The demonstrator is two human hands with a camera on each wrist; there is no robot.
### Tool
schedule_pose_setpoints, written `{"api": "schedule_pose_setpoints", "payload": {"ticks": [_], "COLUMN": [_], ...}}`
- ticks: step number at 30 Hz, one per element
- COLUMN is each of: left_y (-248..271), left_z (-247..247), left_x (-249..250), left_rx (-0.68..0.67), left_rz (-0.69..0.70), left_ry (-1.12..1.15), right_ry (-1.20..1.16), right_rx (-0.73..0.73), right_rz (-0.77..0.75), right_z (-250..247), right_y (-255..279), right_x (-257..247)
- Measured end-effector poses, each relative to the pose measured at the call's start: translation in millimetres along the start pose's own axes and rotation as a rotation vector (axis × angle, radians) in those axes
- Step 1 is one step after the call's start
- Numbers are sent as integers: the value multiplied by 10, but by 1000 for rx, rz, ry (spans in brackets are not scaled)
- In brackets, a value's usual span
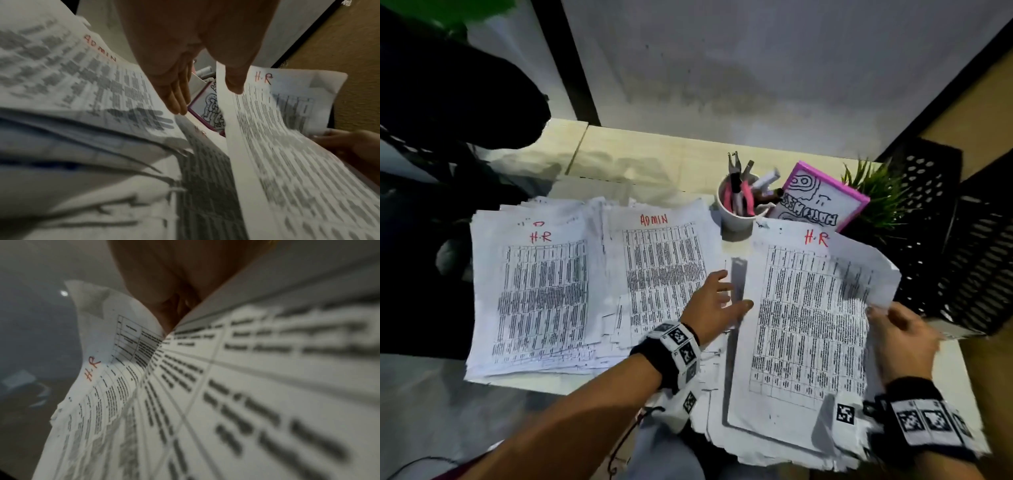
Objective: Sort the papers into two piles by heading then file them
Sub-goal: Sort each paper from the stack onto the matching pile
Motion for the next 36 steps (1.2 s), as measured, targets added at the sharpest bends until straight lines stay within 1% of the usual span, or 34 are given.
{"api": "schedule_pose_setpoints", "payload": {"ticks": [2, 4, 6, 7, 9, 11, 14, 15, 17, 19, 22, 24, 26, 29, 31, 33, 35, 36], "left_y": [7, 20, 26, 37, 73, 148, 368, 465, 654, 853, 1103, 1204, 1223, 1239, 1248, 1191, 1120, 1121], "left_z": [127, 148, 107, 48, -200, -623, -1478, -1775, -2363, -2842, -3283, -3471, -3598, -3731, -3732, -3676, -3613, -3584], "left_x": [2, 64, 105, 123, 142, 161, 132, 57, -224, -546, -984, -1219, -1421, -1620, -1603, -1497, -1377, -1286], "left_rx": [-11, 21, 63, 103, 234, 399, 636, 705, 828, 899, 929, 932, 891, 874, 868, 824, 814, 849], "left_rz": [15, 53, 56, 45, 32, 53, 119, 114, 60, -3, -143, -221, -279, -380, -423, -433, -408, -393], "left_ry": [21, -2, 42, 100, 201, 237, 127, 81, 42, 7, -122, -161, -149, -252, -278, -339, -424, -478], "right_ry": [-60, -153, -258, -257, -224, -193, -42, 56, 310, 518, 849, 916, 936, 931, 921, 846, 780, 764], "right_rx": [-9, 0, 19, 5, -5, 45, 118, 130, 142, 104, 0, -5, 41, 116, 183, 210, 182, 154], "right_rz": [-4, 15, 65, 79, 108, 188, 237, 248, 286, 355, 428, 466, 477, 470, 411, 333, 286, 275], "right_z": [51, 107, 173, 216, 289, 324, 377, 393, 369, 401, 482, 497, 478, 459, 425, 427, 429, 449], "right_y": [25, 30, 37, 27, -16, -73, -123, -121, -149, -159, -148, -128, -114, -89, -89, -89, -118, -132], "right_x": [-124, -174, -176, -157, -57, 153, 420, 467, 572, 668, 769, 831, 859, 843, 751, 644, 584, 565]}}
Point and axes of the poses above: each hand's wrist, its own y-axis away from the middle knuckle, its own z-axis out of the palm, x = y × z, the point moved 10 cm from there along -y, towards the middle knuckle, and after that the axes turned 12 degrees about -y, right-handed, at the moved point
